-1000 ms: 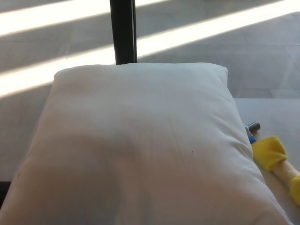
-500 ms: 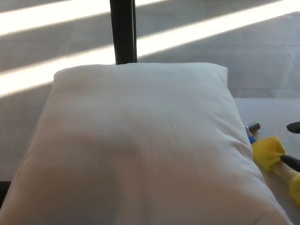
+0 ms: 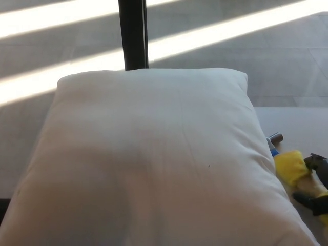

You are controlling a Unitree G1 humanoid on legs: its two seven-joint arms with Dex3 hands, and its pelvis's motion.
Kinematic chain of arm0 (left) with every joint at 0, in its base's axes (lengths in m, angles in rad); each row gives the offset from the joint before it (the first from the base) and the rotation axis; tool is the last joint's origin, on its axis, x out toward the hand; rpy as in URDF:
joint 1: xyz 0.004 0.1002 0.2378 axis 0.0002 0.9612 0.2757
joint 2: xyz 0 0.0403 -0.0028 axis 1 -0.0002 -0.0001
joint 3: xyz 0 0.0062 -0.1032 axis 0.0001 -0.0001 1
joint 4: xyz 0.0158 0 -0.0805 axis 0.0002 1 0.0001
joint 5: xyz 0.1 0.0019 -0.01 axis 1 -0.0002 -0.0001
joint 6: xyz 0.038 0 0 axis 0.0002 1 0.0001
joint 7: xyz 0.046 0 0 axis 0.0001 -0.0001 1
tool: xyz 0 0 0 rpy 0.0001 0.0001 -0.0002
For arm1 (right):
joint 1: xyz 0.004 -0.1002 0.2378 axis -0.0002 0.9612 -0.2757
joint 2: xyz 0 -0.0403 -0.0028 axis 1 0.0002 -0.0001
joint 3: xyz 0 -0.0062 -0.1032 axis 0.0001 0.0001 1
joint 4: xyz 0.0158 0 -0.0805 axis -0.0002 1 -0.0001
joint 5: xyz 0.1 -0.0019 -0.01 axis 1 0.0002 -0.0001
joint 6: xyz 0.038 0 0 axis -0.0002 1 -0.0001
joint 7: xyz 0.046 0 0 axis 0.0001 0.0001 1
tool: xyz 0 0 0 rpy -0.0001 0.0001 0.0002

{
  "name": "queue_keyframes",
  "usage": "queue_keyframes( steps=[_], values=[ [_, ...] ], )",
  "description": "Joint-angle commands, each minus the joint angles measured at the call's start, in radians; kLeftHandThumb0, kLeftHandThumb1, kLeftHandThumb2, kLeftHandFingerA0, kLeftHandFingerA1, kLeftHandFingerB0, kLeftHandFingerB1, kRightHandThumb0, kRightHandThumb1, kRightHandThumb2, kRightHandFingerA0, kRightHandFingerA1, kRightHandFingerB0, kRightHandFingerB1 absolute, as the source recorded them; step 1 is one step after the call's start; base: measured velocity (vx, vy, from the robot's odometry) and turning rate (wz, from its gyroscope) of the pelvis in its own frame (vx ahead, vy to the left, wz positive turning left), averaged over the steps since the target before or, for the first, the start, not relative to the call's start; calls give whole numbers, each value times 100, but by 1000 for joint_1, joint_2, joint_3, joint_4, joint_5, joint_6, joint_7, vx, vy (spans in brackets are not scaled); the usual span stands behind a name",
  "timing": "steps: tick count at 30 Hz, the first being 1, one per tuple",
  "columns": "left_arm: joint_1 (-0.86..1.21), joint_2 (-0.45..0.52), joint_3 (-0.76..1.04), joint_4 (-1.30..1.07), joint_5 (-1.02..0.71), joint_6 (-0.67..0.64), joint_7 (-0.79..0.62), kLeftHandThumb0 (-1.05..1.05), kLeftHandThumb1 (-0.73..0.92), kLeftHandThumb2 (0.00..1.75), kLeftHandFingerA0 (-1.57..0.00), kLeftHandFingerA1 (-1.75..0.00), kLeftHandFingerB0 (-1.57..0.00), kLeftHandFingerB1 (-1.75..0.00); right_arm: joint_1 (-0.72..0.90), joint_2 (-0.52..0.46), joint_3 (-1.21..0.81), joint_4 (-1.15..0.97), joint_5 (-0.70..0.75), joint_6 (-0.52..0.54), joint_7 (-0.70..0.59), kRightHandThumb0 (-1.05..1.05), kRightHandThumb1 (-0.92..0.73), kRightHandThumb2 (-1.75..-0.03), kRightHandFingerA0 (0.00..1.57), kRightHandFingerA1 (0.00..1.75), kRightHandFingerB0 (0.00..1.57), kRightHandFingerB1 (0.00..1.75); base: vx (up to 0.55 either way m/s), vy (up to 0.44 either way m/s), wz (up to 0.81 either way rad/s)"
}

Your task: A hammer is kept on the right hand side and a pillow is kept on the left hand side on the desk infront of the robot and the robot uses its right hand to pick up the hammer and makes a downward swinging motion to hit the pillow

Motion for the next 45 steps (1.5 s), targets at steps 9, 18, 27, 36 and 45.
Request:
queue_keyframes(
  steps=[9,18,27,36,45],
  values=[
    [0,16,-29,3,9,-30,-16,-64,76,63,-61,-53,-47,-44,-76,74,121,208,-174,73,-51,-66,-64,-60,13,58,36,34,0,0,0],
    [14,12,-17,5,-21,-19,-26,-64,72,62,-62,-57,-48,-46,-82,116,192,419,-211,85,62,-27,-65,-59,97,101,48,41,0,0,0],
    [14,7,-42,8,-6,-46,-27,-64,72,62,-63,-57,-47,-47,-31,159,210,430,-244,73,-2,-32,-69,-64,74,148,59,59,0,0,1],
    [18,14,-68,4,13,-48,-21,-63,75,62,-63,-55,-48,-45,-6,139,219,416,-267,10,11,-29,-72,-64,65,146,61,70,0,0,0],
    [24,19,-58,2,1,-43,-22,-63,74,62,-61,-56,-48,-46,15,77,126,385,-223,-130,-73,-36,-92,-74,71,105,71,84,0,0,0]
  ],
)
